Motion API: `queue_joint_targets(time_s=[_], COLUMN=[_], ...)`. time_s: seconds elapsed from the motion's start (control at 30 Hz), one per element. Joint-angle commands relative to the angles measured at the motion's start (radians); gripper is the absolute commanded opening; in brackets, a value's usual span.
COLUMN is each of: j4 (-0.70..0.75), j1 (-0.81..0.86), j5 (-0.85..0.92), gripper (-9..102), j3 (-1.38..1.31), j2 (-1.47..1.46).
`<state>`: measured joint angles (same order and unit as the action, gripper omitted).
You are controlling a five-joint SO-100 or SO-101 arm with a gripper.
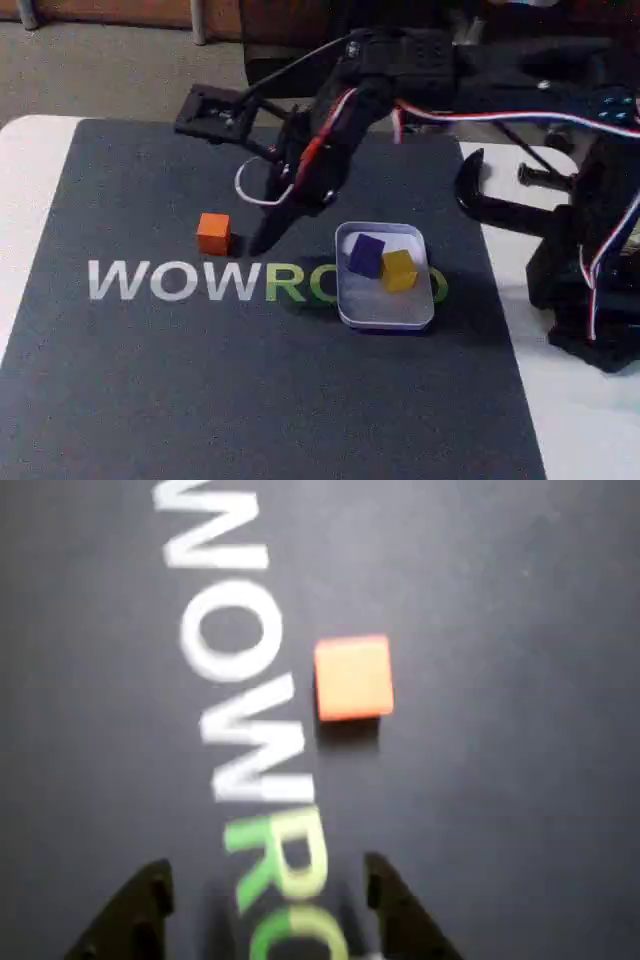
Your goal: Move blocks one by one until all three blocks are in the tray.
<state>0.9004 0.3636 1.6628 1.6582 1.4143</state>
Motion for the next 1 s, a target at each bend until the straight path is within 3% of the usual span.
queue_joint_targets(time_s=[0.0, 0.97], j4=[-0.011, -0.034], j1=[0.005, 0.089], j5=[-0.012, -0.005], gripper=[22, 22], j3=[-0.1, -0.364], j2=[-0.029, -0.314])
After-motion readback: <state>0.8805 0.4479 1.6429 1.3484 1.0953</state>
